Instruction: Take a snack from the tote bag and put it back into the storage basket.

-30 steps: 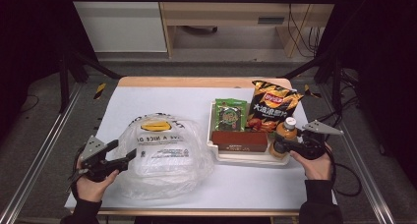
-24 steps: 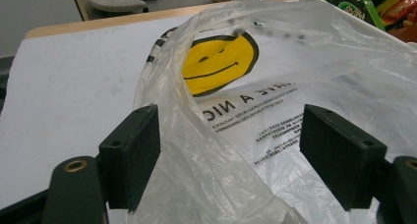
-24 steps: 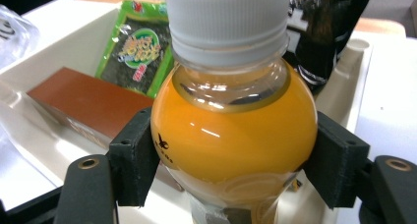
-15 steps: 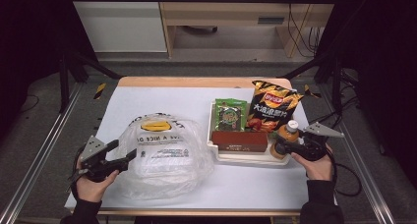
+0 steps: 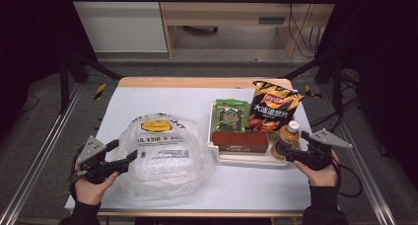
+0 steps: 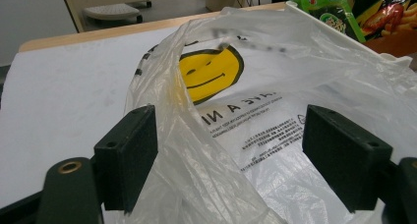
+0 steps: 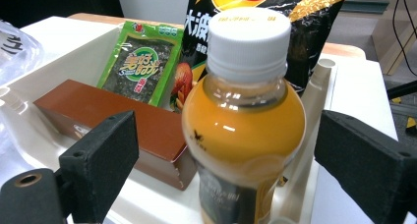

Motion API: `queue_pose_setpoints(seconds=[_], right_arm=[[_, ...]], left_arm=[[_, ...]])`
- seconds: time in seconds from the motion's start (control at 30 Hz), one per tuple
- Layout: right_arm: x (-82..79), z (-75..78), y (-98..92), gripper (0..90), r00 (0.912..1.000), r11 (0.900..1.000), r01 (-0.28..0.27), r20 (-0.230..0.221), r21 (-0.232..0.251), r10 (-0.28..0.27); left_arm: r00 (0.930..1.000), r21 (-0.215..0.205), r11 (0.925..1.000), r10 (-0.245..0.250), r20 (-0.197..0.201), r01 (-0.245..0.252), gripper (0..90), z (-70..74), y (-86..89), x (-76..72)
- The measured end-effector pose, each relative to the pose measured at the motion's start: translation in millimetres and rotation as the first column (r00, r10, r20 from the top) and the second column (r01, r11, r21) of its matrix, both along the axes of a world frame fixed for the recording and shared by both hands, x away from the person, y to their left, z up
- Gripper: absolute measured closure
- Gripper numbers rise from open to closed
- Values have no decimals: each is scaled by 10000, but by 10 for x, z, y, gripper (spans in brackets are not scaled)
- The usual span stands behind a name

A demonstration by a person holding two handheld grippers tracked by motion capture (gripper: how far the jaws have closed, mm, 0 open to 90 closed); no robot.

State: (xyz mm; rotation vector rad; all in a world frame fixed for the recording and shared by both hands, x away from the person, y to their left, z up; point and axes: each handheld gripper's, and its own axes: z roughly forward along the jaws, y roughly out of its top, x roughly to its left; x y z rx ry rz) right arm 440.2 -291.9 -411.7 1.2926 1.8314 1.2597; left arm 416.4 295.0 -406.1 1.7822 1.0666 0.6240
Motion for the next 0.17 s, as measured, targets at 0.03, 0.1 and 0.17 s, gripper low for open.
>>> queue_pose_setpoints(seconds=[0.03,0.1,0.17], right_arm=[[-8,-3,-7,94,10000,10000,29,-12,-5,-29],[-27,-8,-20,92,9999,9999,96,-45,95,-95],[-38,-19,-30,92,9999,9998,141,-101,125,-140]], left_arm=[[10000,2,10000,3,-35,-3,207,-5,1,5],[10000,32,10000,26,-50,-26,207,-12,3,13],[10000,12,10000,53,-80,-53,207,-14,3,19]])
